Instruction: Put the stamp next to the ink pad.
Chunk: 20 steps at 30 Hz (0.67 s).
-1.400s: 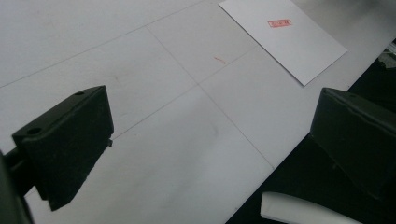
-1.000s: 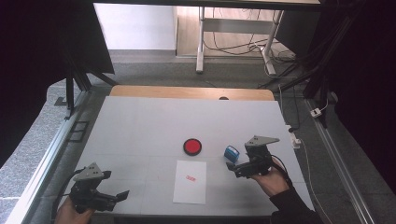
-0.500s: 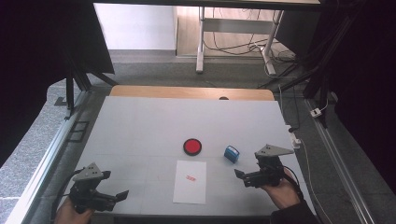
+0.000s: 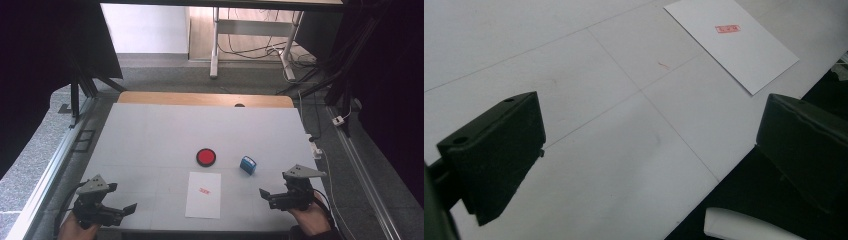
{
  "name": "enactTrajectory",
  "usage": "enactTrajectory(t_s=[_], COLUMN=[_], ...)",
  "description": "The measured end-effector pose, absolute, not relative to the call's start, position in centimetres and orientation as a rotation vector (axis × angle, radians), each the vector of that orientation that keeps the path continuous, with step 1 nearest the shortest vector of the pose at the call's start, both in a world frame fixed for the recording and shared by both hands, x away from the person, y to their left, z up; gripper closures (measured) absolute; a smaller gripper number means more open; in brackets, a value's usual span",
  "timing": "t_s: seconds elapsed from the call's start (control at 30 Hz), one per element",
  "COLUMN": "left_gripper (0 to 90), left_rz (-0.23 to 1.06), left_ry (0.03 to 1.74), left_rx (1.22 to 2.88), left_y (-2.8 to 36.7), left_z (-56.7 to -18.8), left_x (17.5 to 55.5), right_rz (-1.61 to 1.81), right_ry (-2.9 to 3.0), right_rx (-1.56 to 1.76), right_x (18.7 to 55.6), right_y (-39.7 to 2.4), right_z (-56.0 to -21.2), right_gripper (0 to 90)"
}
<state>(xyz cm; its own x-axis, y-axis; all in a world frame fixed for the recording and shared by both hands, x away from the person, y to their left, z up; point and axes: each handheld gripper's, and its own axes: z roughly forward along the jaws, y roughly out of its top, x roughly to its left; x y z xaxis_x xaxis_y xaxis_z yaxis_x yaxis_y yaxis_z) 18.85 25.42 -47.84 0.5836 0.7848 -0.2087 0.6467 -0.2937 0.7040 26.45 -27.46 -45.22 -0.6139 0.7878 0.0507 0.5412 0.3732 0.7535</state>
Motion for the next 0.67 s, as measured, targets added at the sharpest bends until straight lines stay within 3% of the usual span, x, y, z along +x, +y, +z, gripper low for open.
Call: enactTrajectory(t_s=[0.67], left_gripper=[0.0], left_rz=[0.225], left_ry=[1.15], left_rx=[2.038], left_y=[25.4], left_z=[-47.9], left_x=[18.9], right_rz=[0.992], right_ry=[2.351], right_rx=[1.179], right_x=[24.7], right_y=[-28.1], right_z=[-45.9], right_gripper=[0.0])
